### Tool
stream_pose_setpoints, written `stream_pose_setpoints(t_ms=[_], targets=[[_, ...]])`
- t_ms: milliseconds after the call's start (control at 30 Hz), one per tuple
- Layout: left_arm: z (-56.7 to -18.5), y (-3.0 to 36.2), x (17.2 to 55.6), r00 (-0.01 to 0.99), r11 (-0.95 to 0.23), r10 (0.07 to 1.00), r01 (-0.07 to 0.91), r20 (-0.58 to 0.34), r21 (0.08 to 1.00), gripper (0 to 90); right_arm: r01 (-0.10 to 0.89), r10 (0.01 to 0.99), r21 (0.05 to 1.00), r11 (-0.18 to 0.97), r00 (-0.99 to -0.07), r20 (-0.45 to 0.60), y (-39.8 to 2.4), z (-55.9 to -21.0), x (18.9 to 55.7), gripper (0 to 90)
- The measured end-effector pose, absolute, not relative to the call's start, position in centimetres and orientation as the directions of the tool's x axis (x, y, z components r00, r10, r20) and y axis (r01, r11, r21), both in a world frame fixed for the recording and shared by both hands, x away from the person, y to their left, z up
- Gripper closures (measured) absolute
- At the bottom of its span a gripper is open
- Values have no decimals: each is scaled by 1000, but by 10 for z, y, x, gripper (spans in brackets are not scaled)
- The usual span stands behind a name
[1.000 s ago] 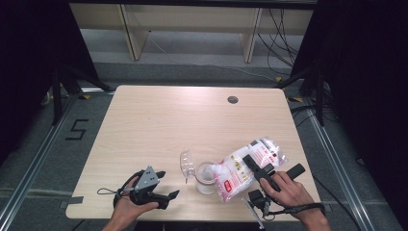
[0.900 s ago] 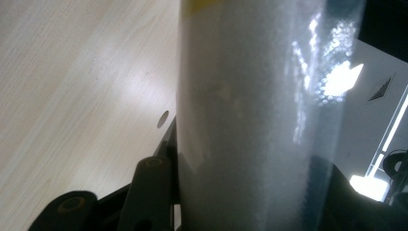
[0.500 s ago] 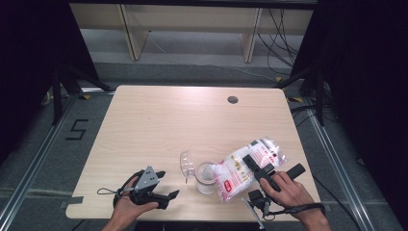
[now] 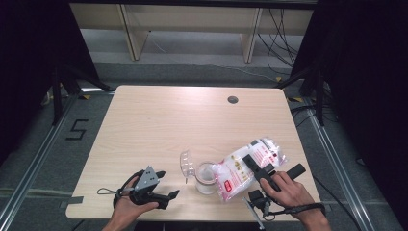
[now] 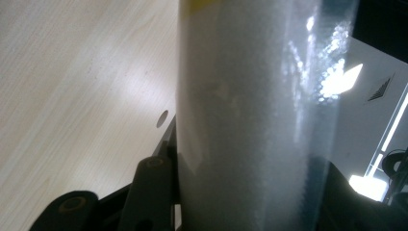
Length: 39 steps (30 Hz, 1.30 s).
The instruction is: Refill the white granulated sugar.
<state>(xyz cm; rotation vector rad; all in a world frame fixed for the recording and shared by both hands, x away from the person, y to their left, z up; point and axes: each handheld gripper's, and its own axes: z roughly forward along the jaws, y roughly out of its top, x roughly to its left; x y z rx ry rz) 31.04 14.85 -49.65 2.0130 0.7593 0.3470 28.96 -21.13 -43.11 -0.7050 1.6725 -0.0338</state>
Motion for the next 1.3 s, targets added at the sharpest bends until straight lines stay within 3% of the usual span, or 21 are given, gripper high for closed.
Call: stream_pose_setpoints(t_ms=[1300], targets=[[-495,150,311,771,-402,636,369,-34,838,177,-432,-462,-394,811,-60,-885,-212,-430,290,663]])
